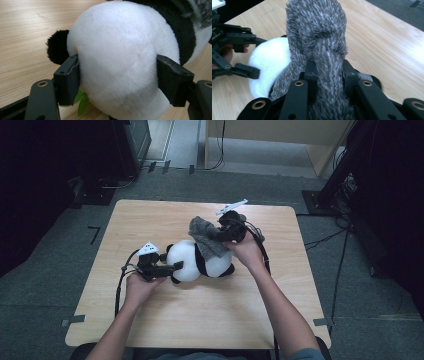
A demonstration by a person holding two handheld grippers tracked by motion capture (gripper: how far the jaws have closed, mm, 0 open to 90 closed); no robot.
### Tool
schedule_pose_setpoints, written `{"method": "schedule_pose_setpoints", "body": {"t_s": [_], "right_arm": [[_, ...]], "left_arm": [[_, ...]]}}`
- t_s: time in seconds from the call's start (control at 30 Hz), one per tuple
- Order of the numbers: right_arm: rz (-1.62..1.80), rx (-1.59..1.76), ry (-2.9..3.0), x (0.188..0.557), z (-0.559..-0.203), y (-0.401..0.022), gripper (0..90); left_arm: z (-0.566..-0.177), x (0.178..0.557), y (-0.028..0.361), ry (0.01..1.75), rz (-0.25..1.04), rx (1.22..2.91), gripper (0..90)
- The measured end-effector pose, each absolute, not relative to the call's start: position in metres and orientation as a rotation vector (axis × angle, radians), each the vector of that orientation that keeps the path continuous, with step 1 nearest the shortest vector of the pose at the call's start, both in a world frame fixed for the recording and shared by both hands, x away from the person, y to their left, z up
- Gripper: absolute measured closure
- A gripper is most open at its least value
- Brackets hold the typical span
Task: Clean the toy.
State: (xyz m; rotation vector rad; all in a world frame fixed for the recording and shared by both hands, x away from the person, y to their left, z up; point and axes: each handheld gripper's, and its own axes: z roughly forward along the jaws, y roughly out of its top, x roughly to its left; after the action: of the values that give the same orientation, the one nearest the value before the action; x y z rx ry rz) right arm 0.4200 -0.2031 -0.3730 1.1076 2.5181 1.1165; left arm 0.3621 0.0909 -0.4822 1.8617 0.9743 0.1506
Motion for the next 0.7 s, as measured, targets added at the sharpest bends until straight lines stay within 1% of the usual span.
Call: {"method": "schedule_pose_setpoints", "body": {"t_s": [0.37,0.5,0.7], "right_arm": [[1.175,1.201,2.408,0.414,-0.376,-0.251,73.3],[1.265,1.231,2.412,0.411,-0.375,-0.258,74.1],[1.315,1.186,2.405,0.401,-0.365,-0.252,74.6]], "left_arm": [[-0.482,0.362,0.091,0.988,0.139,1.86,26.9],[-0.483,0.362,0.091,0.975,0.148,1.868,25.1],[-0.482,0.362,0.091,0.977,0.147,1.864,24.6]]}}
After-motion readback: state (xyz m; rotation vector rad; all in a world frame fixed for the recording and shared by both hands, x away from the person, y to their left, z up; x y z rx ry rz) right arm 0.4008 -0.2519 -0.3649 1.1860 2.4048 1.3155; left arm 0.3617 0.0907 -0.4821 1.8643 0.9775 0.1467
